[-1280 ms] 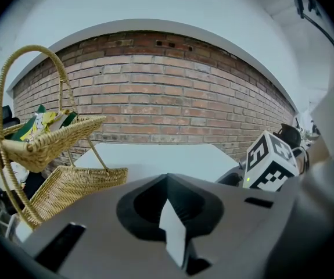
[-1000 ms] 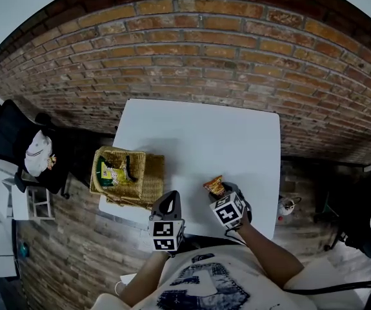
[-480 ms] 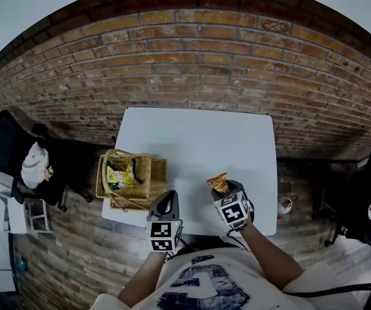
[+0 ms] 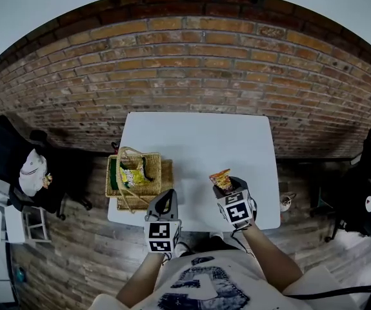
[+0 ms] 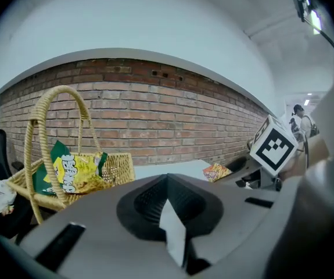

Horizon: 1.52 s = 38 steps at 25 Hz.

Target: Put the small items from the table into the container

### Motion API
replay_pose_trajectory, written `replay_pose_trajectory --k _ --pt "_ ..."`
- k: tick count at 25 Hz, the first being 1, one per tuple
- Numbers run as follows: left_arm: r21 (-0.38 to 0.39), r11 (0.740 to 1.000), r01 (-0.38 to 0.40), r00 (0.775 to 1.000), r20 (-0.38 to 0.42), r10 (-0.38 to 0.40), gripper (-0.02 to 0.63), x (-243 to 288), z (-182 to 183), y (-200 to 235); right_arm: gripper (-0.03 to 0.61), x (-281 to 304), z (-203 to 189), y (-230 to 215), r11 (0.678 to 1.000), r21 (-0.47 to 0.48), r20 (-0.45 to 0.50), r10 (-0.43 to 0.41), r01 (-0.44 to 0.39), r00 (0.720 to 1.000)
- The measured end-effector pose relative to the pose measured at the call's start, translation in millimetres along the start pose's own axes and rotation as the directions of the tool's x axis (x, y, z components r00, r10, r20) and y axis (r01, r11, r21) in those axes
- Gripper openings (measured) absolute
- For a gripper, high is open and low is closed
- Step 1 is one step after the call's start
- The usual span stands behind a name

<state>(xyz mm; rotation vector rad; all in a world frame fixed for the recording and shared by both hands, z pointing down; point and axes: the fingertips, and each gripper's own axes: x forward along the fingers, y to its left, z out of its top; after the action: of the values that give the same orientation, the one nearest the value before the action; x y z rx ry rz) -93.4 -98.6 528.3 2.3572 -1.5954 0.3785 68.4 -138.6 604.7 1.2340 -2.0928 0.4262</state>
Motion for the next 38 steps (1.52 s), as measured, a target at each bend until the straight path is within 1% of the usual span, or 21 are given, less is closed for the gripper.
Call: replay_pose_trajectory --k 8,16,26,33,38 --pt "0.036 0.999 0.022 0.998 0.05 -0.024 0.051 -35.3 14.2 23.0 0.25 -22.9 27.2 21.7 0.998 0.023 0.069 -0.059 0.058 0.996" --pt "0.053 0.998 -0.022 0.996 0.091 0.017 0.051 -76.7 17.9 62.1 0.249 -44.3 55.9 58.8 0.997 0.013 0.132 -0.076 0.075 0.988" --pt "0.052 0.995 -0.089 0.987 0.136 0.081 0.051 -118.9 22.9 99.4 0.249 -54.8 91.0 117.1 0.999 -0.04 0.202 -0.022 0.03 0.979" --pt "0.03 0.989 -0.142 0.978 0.156 0.135 0.051 -139.0 24.7 124.0 0.249 -56.6 128.3 155.0 0.995 -0.098 0.256 0.046 -0.021 0.966" --pt "0.016 0.985 -0.172 0.972 0.164 0.167 0.051 -142.8 27.3 140.4 0.249 -48.1 153.4 174.6 0.989 -0.136 0.281 0.093 -0.056 0.955"
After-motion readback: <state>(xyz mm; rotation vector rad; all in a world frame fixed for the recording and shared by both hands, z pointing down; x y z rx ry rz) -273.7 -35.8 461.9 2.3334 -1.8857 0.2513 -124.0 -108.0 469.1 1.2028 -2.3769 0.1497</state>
